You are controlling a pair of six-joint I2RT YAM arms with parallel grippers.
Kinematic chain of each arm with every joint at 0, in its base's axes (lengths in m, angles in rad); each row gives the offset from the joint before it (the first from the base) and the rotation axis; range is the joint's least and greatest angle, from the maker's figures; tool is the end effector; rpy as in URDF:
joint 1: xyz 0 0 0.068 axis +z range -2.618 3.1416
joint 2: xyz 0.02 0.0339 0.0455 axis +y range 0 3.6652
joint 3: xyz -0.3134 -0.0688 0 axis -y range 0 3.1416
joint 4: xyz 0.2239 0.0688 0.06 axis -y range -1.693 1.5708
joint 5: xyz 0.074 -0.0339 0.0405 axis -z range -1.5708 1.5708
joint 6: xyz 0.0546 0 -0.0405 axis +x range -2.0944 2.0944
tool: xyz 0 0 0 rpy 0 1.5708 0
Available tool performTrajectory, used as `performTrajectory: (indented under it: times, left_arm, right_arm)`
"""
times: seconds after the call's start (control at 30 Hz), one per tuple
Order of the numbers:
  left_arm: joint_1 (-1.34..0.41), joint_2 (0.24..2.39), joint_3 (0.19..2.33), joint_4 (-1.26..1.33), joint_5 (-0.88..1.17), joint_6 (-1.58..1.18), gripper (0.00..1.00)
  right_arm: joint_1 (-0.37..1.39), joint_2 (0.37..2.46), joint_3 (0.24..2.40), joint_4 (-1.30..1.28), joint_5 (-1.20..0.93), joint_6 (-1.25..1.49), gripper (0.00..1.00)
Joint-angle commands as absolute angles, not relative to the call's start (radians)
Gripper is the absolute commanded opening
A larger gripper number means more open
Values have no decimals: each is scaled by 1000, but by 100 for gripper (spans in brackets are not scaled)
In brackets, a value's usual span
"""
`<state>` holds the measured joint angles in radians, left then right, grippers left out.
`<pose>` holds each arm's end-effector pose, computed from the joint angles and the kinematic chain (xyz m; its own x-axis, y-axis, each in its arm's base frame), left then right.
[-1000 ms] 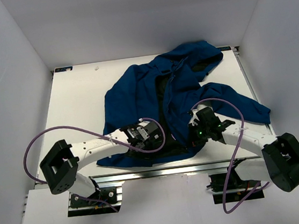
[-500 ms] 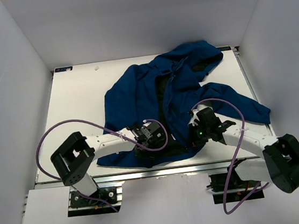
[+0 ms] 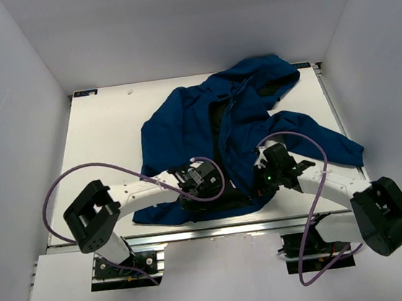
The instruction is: Zip up the jacket
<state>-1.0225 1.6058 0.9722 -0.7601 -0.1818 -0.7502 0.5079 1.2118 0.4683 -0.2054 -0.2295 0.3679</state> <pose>0.1489 -0.2248 0.2168 -0.9363 0.2465 -0.2502 0.2521 0.9677 0.0101 0.1595 0.1030 0.1962 -0.8746 -0.0860 -0.4771 -0.2945 0.8759 0.3821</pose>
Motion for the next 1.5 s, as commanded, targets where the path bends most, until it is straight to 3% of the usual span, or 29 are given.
performTrajectory:
  times: [0.0,0.23,0.53,0.67,0.87,1.07,1.1,1.2,1.23,1.47]
  left_arm:
    - [-1019,1484,1022,-882,-264,-759,21]
    - [-1017,1399,1025,-1014,-291,-776,17]
    - [-1017,1307,1012,-1051,-253,-778,27]
    - [-1017,1308,974,-916,-161,-764,13]
    - [-1017,1359,873,-648,52,-750,9]
    - [-1017,1563,917,-578,15,-746,22]
    - [-1019,1592,945,-580,23,-730,45]
    - [-1019,1585,948,-565,43,-723,76]
    - [-1019,1568,946,-572,40,-723,90]
    - [-1019,1453,948,-661,-57,-749,98]
  right_arm:
    - [486,1302,497,-215,-80,353,0]
    - [451,1511,658,-153,-84,383,0]
    - [436,1770,926,-178,-48,407,0]
    - [430,1816,1012,-182,-48,414,0]
    - [400,1850,1094,-201,-83,442,0]
    - [399,1789,1009,-169,-104,440,0]
    - [399,1787,1003,-169,-104,437,0]
    - [400,1781,977,-160,-110,437,0]
    - [400,1775,971,-156,-112,437,0]
    - [400,1767,939,-147,-120,422,0]
